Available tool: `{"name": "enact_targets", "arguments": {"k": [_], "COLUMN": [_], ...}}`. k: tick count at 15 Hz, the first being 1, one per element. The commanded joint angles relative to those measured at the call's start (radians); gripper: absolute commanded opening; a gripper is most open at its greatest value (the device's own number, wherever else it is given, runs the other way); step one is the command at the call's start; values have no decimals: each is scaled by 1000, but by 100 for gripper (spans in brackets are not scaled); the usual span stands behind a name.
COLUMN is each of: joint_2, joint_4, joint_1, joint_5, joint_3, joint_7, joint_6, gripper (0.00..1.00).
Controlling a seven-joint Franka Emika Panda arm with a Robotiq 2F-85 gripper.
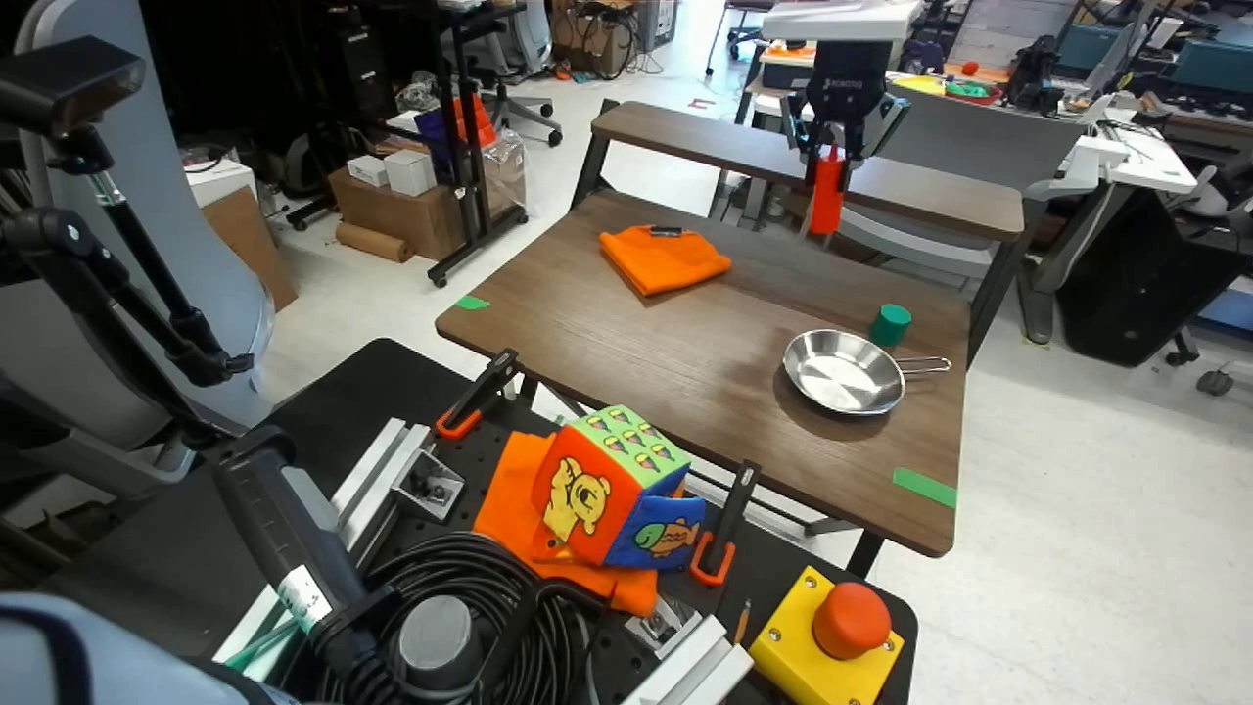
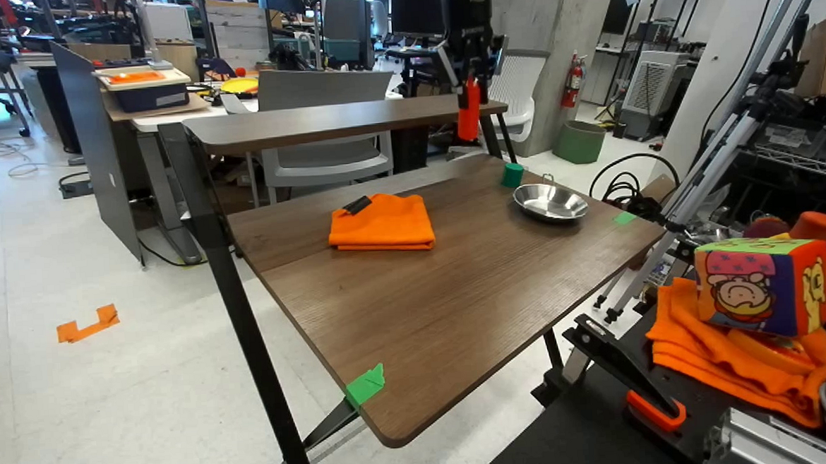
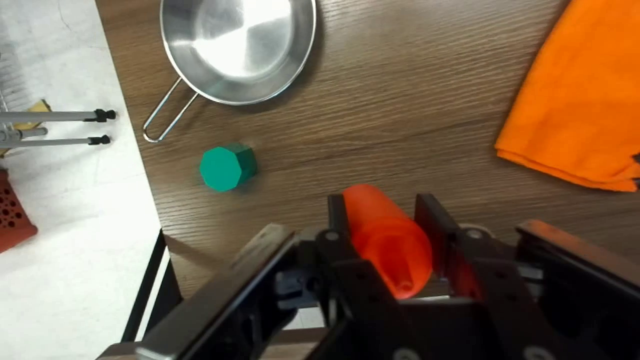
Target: Put the orange bottle on the silver pan
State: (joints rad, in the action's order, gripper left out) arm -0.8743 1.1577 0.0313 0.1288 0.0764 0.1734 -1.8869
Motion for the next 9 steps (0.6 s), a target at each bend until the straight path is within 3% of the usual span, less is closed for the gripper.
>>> {"name": "enact_targets", "arguments": {"k": [1,6,9], "joint_2": [134,251,297], "joint_4": [183,369,479], "joint_1": [-30,-93,-115], "joint_5": [-32,-123,-158], "joint_3": [3,8,31], "joint_7": [22,68,117], "joint_6": [-35,-67,-145], "gripper": [13,13,13]}}
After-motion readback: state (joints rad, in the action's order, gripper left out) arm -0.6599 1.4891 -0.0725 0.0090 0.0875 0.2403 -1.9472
